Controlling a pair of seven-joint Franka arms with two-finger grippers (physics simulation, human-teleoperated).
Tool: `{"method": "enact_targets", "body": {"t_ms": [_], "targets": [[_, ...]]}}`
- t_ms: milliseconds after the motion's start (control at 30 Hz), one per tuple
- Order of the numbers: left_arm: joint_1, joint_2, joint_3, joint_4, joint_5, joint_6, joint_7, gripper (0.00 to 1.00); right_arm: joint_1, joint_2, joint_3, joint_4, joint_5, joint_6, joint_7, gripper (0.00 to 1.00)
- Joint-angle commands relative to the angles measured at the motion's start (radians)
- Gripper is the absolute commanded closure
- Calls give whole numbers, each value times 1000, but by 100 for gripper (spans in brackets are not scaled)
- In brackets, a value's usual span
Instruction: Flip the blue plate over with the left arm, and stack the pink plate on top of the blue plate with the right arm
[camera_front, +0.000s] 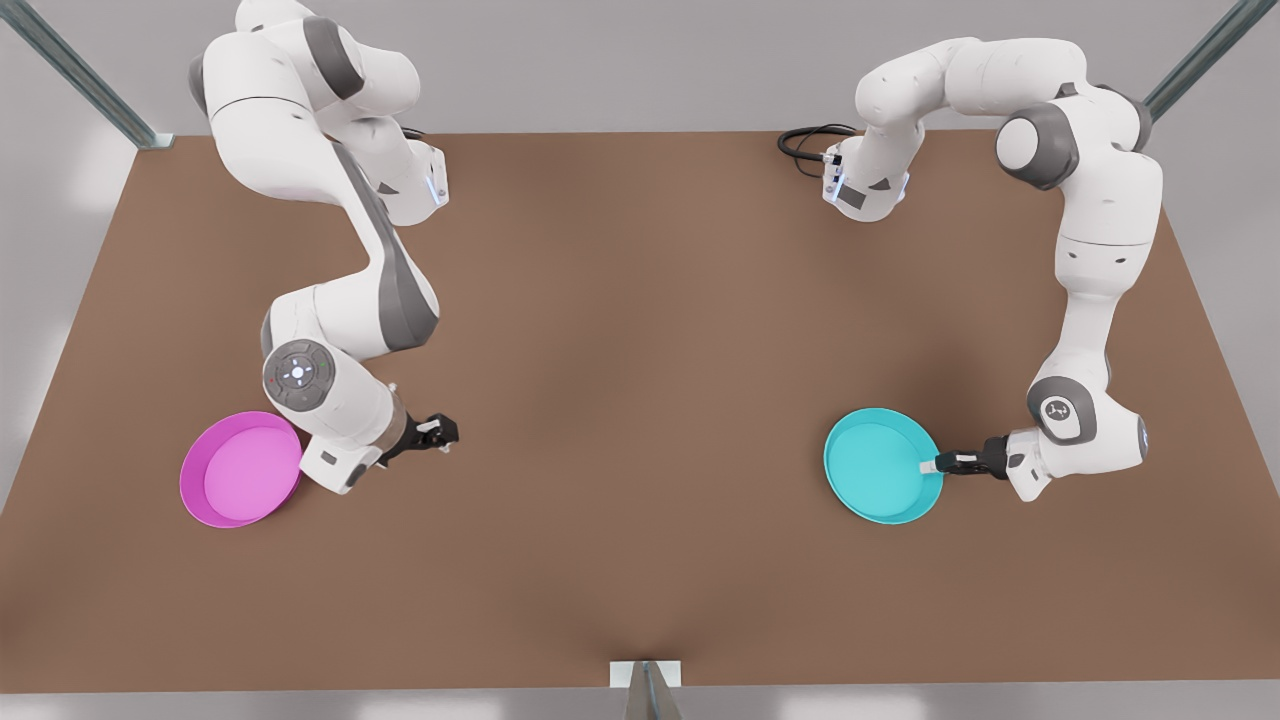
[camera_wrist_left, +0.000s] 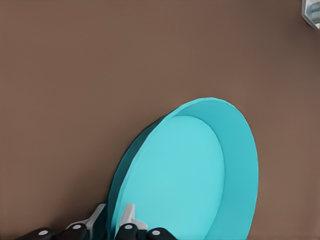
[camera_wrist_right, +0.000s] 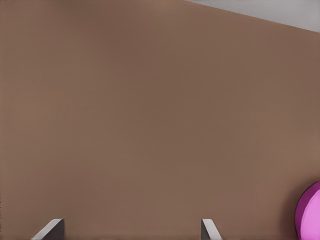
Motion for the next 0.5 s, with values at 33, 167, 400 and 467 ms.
{"method": "enact_targets", "body": {"t_ms": [33,167,400,467], "targets": [[0,0,0,0,0,0,0,68,2,0,2,0,0,-3,0,0],[-2,5,0,0,0,0,0,68,-3,0,0,0,2,-6,0,0],[-2,3,0,2,0,0,-5,71,-6,0,0,1,2,-14,0,0],[-2,3,0,2,0,0,-14,75,-7,0,0,1,0,-14,0,0]]}}
